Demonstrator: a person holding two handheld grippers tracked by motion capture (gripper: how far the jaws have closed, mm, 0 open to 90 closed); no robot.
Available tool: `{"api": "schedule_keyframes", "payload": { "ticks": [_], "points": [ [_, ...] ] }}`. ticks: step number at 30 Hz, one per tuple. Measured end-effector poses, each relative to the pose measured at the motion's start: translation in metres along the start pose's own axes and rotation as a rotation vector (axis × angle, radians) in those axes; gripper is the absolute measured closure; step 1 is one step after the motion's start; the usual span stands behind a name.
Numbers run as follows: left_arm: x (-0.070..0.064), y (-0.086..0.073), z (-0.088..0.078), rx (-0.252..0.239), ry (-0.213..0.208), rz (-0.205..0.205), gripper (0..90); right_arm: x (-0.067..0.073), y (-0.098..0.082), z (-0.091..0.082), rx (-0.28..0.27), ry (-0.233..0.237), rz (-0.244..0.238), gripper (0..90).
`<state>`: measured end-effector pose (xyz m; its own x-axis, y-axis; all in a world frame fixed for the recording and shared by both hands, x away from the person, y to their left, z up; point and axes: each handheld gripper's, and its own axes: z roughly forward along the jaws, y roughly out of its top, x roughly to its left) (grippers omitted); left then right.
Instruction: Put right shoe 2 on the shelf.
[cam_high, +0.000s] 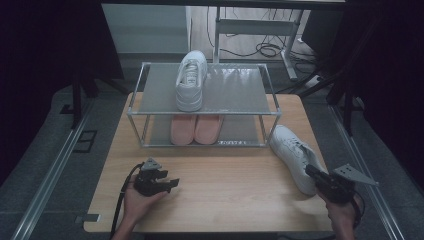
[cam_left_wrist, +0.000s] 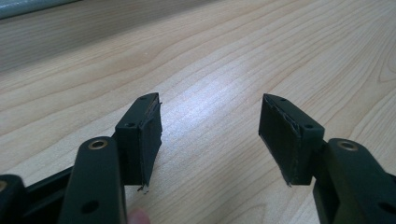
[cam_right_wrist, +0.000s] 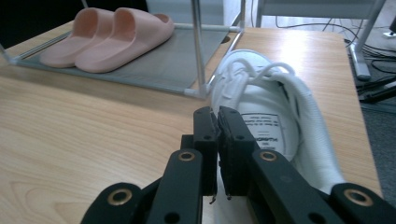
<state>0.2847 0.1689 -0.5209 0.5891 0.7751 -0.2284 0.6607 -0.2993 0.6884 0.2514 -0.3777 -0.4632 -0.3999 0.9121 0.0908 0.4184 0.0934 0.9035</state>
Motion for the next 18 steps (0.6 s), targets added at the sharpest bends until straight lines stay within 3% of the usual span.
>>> {"api": "schedule_keyframes", "payload": {
  "ticks": [8, 18],
  "points": [
    [-0.003, 0.0, 0.001, 0.006, -0.006, 0.004, 39.3, -0.013, 0.004, 0.002, 0.005, -0.008, 0.019, 81.8],
    [-0.003, 0.001, 0.002, 0.01, -0.012, 0.004, 39.0, -0.028, 0.009, 0.008, 0.035, -0.005, 0.014, 69.7]
  ]
}}
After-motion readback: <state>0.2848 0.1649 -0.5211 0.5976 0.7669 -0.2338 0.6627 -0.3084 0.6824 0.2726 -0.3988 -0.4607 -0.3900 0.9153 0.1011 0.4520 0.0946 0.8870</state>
